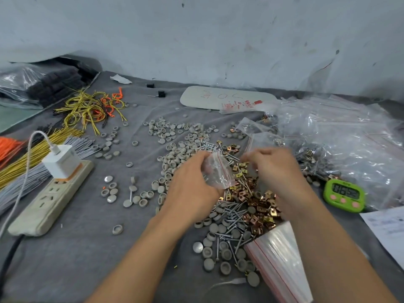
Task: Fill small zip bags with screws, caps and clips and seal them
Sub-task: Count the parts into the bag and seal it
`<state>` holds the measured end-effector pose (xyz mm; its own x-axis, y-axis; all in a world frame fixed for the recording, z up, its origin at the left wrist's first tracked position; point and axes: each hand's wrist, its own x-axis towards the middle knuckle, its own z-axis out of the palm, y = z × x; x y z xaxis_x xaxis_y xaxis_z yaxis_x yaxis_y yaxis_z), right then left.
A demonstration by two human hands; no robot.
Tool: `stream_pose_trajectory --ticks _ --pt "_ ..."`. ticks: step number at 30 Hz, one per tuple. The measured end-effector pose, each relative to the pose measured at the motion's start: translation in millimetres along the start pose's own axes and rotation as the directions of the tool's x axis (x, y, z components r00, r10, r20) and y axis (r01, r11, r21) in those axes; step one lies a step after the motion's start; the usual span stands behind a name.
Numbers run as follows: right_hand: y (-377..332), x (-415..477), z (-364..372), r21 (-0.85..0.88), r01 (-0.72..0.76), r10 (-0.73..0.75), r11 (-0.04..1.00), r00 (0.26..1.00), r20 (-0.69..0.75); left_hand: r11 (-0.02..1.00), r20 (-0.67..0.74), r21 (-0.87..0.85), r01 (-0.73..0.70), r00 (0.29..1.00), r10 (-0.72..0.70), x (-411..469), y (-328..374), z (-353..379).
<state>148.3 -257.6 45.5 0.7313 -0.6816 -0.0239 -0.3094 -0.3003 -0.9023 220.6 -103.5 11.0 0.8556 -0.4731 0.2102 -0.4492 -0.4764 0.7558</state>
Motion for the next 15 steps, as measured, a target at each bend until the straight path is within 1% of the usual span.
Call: stream_pose_trajectory --ticks 1,2,3,4,5,6,7,8,9,10,11,12,14,15 --pt "6.7 4.5 -4.5 -0.282 0.054 -0.054 0.958 0.999 0.008 1.000 -0.004 -0.006 -0.005 1.000 0.005 -1.1 0.0 0.6" --pt "11.6 6.7 -5.8 -0.520 0.099 -0.063 0.848 0.994 0.087 1.000 -0.015 -0.029 -0.006 1.000 0.006 -2.0 0.6 0.3" --pt "17.4 9.0 -5.4 -0.663 0.135 -0.025 0.736 0.985 0.173 0.997 -0.037 -0.073 -0.002 0.999 -0.001 -2.3 2.3 -1.7" --pt "22.8 11.3 -4.4 -0.710 0.153 0.024 0.687 0.972 0.233 0.993 -0.078 -0.122 -0.003 0.997 -0.006 -1.8 4.2 -5.5" --pt "25.4 12.5 -4.0 -0.711 0.165 0.052 0.683 0.961 0.273 0.987 -0.143 -0.160 -0.021 0.990 -0.003 -0.7 5.6 -10.3" --pt "26.9 13.5 -4.1 -0.697 0.186 0.049 0.693 0.952 0.303 0.985 -0.225 -0.163 -0.060 0.974 0.022 0.9 5.8 -15.8" --pt "26.7 14.1 -4.7 -0.677 0.213 0.028 0.705 0.945 0.326 0.988 -0.308 -0.105 -0.110 0.949 0.072 2.6 4.6 -20.7" --pt "27.2 15.7 -5.1 -0.666 0.233 0.013 0.709 0.940 0.342 0.989 -0.375 0.016 -0.148 0.916 0.143 3.9 2.2 -25.0" --pt "27.7 16.7 -5.0 -0.666 0.248 0.005 0.704 0.935 0.354 0.974 -0.413 0.160 -0.163 0.885 0.216 4.7 -0.9 -28.2" --pt "26.7 16.4 -4.2 -0.682 0.267 0.000 0.680 0.931 0.364 0.943 -0.415 0.292 -0.160 0.867 0.276 4.8 -3.7 -30.5" --pt "25.4 15.2 -2.6 -0.704 0.289 -0.004 0.649 0.926 0.376 0.904 -0.374 0.402 -0.149 0.874 0.310 5.1 -6.0 -31.2" --pt "24.7 14.4 -0.8 -0.719 0.306 -0.007 0.624 0.922 0.387 0.861 -0.297 0.490 -0.132 0.904 0.308 5.4 -8.3 -30.4" --pt "23.9 11.7 1.8 -0.728 0.304 -0.013 0.614 0.927 0.376 0.790 -0.105 0.604 -0.108 0.971 0.213 6.0 -12.3 -24.5" --pt "23.6 11.1 1.3 -0.724 0.290 -0.021 0.626 0.935 0.355 0.781 -0.020 0.615 -0.112 0.987 0.157 6.2 -14.5 -20.1"
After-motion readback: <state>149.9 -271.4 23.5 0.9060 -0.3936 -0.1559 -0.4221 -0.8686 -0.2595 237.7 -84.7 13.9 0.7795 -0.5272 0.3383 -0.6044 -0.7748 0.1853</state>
